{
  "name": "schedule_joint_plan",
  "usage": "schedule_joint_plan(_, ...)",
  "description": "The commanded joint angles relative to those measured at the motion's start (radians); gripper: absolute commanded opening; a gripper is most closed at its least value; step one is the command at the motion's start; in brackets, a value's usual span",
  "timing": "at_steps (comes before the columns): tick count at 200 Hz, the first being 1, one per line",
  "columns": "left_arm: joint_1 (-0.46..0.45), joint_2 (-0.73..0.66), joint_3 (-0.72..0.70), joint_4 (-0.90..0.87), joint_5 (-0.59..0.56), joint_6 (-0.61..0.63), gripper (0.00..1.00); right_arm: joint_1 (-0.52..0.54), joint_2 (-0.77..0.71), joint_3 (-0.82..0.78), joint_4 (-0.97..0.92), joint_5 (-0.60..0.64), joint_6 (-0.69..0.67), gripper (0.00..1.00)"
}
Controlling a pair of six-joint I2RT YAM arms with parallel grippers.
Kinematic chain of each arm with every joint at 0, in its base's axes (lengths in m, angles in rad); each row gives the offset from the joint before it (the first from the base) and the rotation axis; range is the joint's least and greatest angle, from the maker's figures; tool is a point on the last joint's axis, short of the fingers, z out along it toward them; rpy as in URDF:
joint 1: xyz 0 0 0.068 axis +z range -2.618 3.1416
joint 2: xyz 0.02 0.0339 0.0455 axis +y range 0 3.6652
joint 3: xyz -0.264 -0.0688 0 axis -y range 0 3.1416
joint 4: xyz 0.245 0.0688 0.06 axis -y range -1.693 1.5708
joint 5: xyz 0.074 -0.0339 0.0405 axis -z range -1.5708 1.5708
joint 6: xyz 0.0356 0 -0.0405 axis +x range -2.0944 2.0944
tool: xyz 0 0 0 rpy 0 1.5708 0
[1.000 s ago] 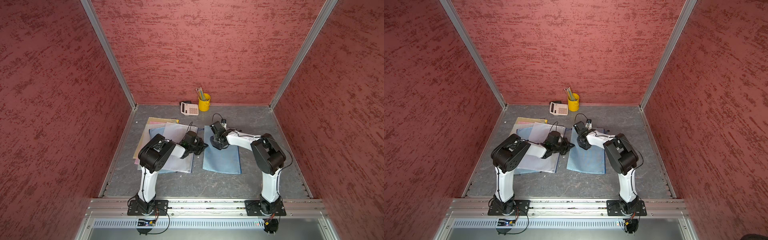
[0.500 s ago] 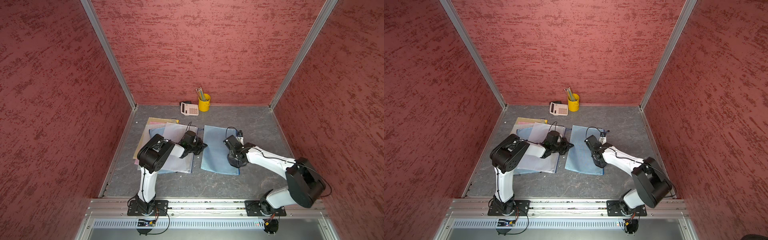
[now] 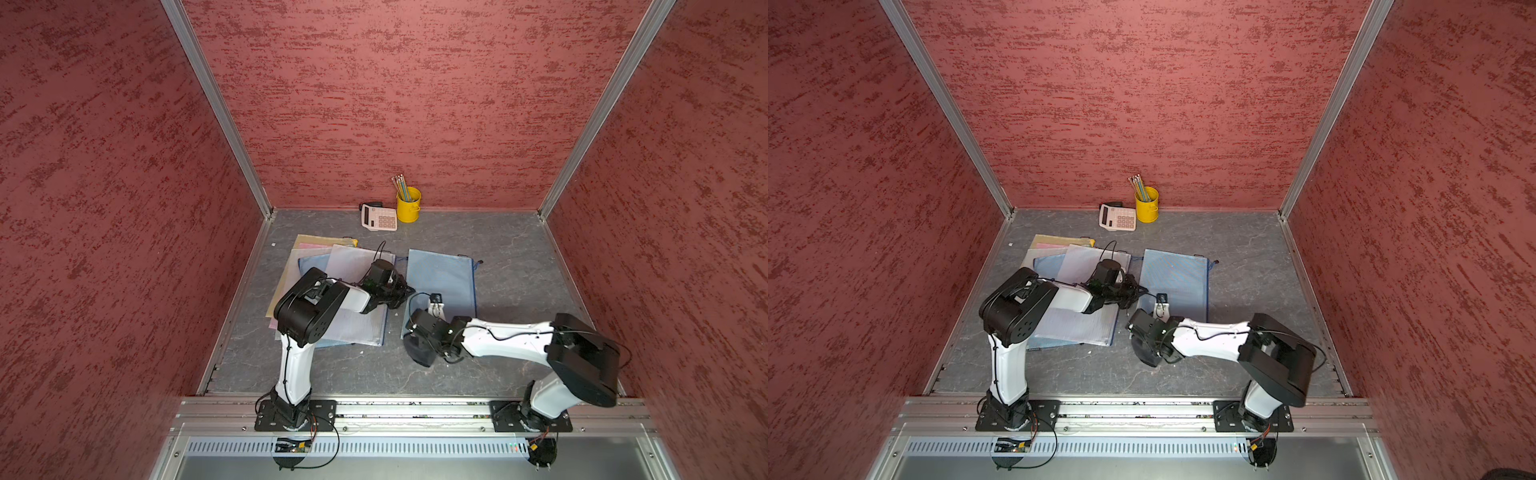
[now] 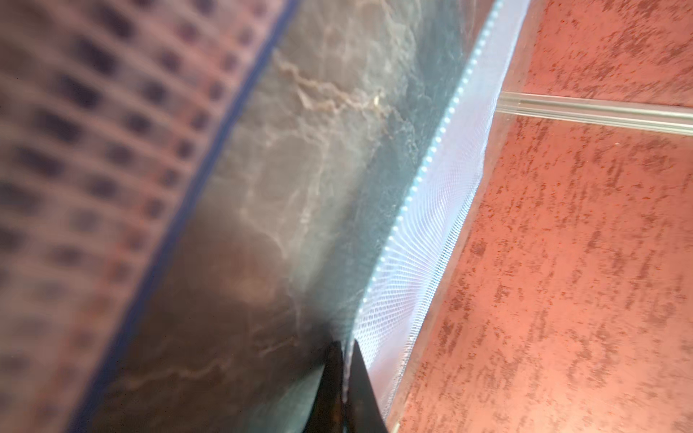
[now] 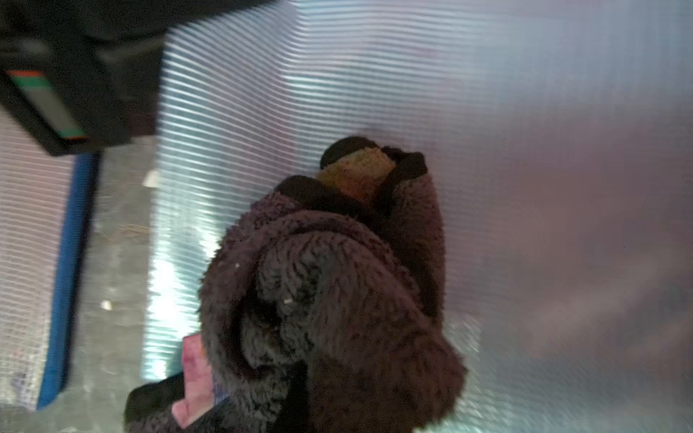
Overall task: Wipe the document bag
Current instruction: Wipe the dirt from the document bag, then move the document bag.
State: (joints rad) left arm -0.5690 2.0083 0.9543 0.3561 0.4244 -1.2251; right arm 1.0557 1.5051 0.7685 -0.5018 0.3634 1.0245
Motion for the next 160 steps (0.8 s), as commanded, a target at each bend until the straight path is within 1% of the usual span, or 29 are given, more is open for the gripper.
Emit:
schedule_joint_plan(1,-0.008,-0.065,0.048,-0.16,0.007,0.104,0.0,0.041,-0.162,-0.03,-0.355,0.052,0.217,0.0)
schedule_joint_plan(7,-0.006,-0.081,0.058,-0.173,0.032,0.124,0.0,0.045,-0.196,0.002,-0.446,0.098,0.222,0.0)
schedule_joint_plan(16,0.0,-0.109,0.079,-0.207,0.083,0.158,0.0,0.044,-0.226,0.071,-0.579,0.198,0.221,0.0)
schedule_joint_plan(26,0.011,-0.149,0.11,-0.295,0.125,0.212,0.0,0.033,-0.235,0.162,-0.699,0.319,0.21,0.0)
schedule_joint_plan(37,0.029,-0.213,0.128,-0.379,0.145,0.272,0.0,-0.012,-0.23,0.259,-0.736,0.402,0.139,0.0)
schedule_joint_plan(47,0.059,-0.278,0.136,-0.463,0.153,0.331,0.0,-0.061,-0.22,0.314,-0.689,0.432,0.036,0.0)
schedule_joint_plan(67,0.145,-0.392,0.169,-0.683,0.155,0.487,0.0,-0.153,-0.203,0.328,-0.489,0.408,-0.16,0.0)
schedule_joint_plan(79,0.209,-0.451,0.176,-0.814,0.124,0.576,0.0,-0.207,-0.185,0.306,-0.362,0.345,-0.24,0.0)
schedule_joint_plan(88,0.265,-0.493,0.153,-0.868,0.099,0.62,0.0,-0.24,-0.166,0.294,-0.279,0.297,-0.285,0.0)
schedule_joint_plan(103,0.381,-0.53,0.091,-0.878,0.147,0.658,0.0,-0.272,-0.124,0.289,-0.182,0.249,-0.338,0.0)
schedule_joint_plan(117,0.457,-0.518,0.052,-0.89,0.183,0.696,0.0,-0.292,-0.079,0.302,-0.126,0.22,-0.384,0.0)
schedule_joint_plan(137,0.507,-0.474,0.015,-0.855,0.218,0.738,0.0,-0.314,-0.013,0.322,-0.075,0.198,-0.433,0.0)
schedule_joint_plan(160,0.519,-0.4,-0.002,-0.823,0.243,0.772,0.0,-0.337,0.014,0.327,-0.029,0.168,-0.461,0.0)
